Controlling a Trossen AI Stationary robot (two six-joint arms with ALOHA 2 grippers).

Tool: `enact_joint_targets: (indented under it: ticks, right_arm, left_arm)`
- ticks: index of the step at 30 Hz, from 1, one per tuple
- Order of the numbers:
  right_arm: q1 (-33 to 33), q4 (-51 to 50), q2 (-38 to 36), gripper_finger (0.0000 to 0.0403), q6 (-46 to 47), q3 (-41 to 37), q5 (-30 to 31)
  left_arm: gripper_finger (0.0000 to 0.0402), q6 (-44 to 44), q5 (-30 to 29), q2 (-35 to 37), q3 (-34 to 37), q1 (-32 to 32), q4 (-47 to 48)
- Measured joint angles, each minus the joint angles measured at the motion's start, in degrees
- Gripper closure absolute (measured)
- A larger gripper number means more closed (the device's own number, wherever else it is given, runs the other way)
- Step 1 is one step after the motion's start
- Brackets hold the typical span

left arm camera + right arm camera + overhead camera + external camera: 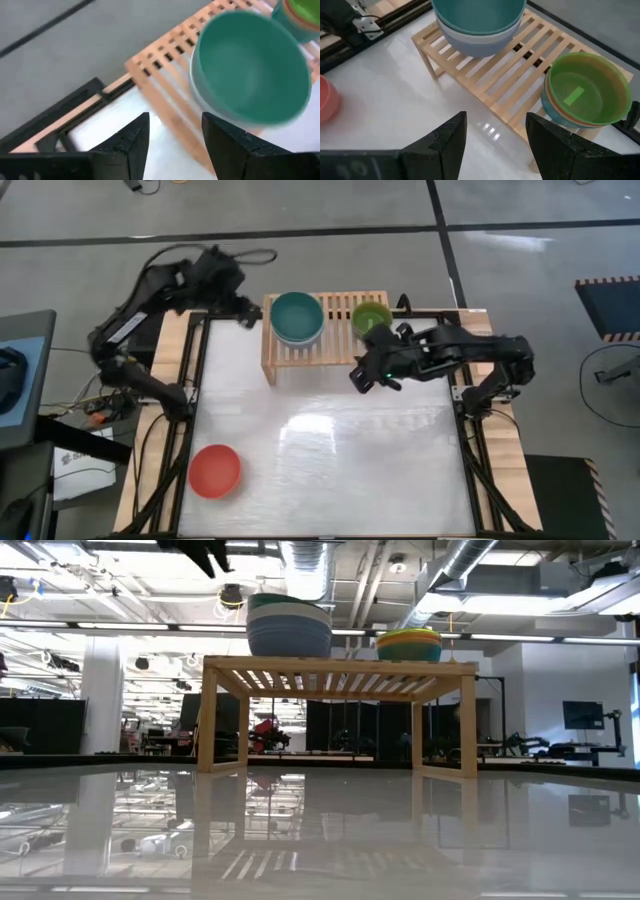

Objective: Place and stack bowls onto a shelf
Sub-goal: Stack the large orange bowl on top of the large green bowl on the shelf

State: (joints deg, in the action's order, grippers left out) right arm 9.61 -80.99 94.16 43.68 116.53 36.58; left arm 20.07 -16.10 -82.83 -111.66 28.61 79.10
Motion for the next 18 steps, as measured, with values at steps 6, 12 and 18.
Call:
enact_joint_targets:
  ticks: [6,12,18]
  right_arm:
    - [0.0,1.3,3.6,0.0175,-1.4,0.1,-2.4]
    - [0.7,4.1,4.5,0.0175,-3.6,0.1,-5.9]
    - [0.4,7.1,3.1,0.0175,-6.0,0.0,-6.0]
  left_arm:
    - [0.0237,9.2,-1.8,12.8,15.0,-12.3,-0.4]
    - [0.0237,14.8,6.6,24.9,36.7,-29.4,-1.0]
    - [0.0237,21.2,18.7,30.6,56.4,-45.6,-12.9]
